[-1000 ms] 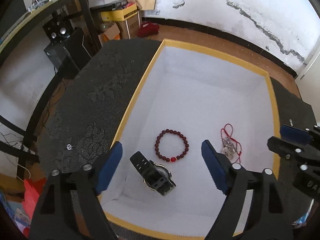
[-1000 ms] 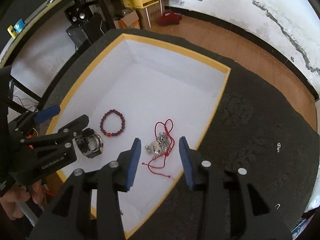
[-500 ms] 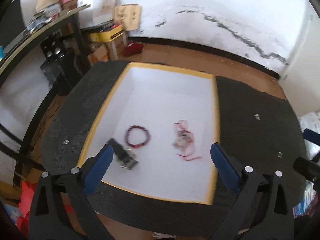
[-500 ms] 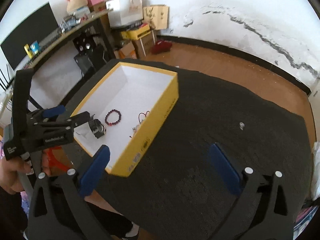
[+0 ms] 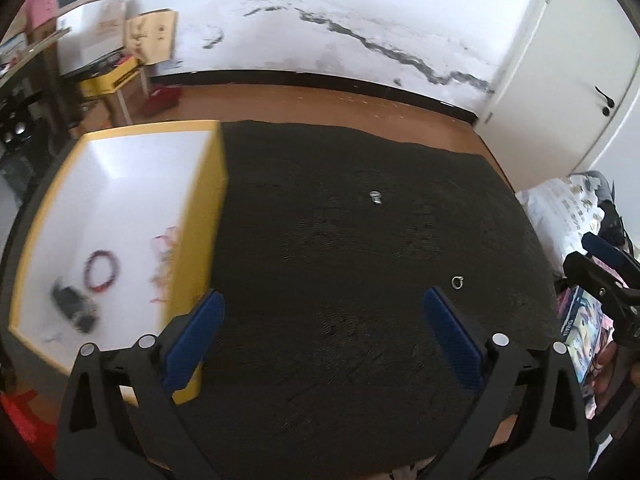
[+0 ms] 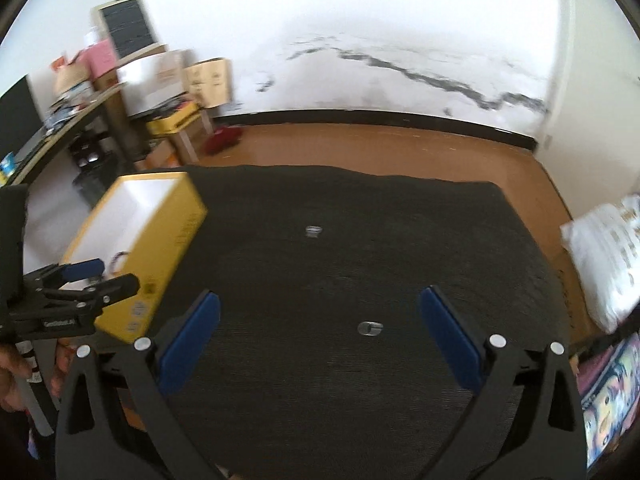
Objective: Organize jewelry
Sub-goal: 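Move the left tool to the silver charm while the right tool reaches the silver ring, then close the left tool on the silver charm while the right tool grips the silver ring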
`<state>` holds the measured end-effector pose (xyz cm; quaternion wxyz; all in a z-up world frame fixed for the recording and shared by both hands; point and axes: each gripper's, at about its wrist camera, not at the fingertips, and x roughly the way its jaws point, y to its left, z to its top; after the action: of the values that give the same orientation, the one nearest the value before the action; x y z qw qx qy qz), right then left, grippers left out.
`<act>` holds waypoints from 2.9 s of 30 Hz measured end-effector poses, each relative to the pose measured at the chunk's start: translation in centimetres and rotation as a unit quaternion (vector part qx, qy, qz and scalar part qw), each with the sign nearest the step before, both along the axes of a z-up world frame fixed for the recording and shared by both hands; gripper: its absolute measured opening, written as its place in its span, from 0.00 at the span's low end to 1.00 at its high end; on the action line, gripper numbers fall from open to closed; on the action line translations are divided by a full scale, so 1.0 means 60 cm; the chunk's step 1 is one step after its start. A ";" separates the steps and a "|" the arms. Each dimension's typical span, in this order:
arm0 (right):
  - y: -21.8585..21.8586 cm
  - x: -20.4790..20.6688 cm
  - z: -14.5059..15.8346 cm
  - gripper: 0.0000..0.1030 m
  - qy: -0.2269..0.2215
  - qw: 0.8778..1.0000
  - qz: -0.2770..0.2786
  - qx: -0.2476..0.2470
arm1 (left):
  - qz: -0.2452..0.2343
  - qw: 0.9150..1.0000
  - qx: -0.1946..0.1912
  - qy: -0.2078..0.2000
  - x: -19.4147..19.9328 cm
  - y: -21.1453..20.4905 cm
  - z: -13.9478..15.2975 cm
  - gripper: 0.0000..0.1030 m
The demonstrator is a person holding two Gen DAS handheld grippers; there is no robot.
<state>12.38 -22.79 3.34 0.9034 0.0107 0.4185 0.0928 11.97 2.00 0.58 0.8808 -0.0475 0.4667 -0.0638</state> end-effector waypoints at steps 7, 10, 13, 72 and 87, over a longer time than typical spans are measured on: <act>-0.064 0.025 -0.115 0.94 0.032 0.999 -0.023 -0.021 | -0.043 0.999 0.024 -0.012 0.094 -0.082 -0.095 0.94; -0.066 0.042 -0.157 0.94 0.059 0.998 -0.023 -0.028 | -0.049 0.999 0.022 -0.007 0.149 -0.113 -0.137 0.94; -0.084 0.052 -0.179 0.94 0.072 0.997 -0.025 -0.015 | -0.054 0.998 0.030 -0.017 0.197 -0.140 -0.167 0.94; -0.023 0.104 -0.308 0.65 0.099 0.993 0.040 -0.059 | -0.075 0.993 0.083 -0.027 0.187 -0.135 -0.153 0.05; -0.006 0.098 -0.304 0.21 0.090 0.993 0.064 -0.049 | -0.074 0.994 0.078 -0.022 0.178 -0.113 -0.144 0.05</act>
<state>18.27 -23.16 -14.89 0.8538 -0.0523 0.5020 0.1279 22.66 -4.80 -8.04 0.8846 0.0571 0.4532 -0.0934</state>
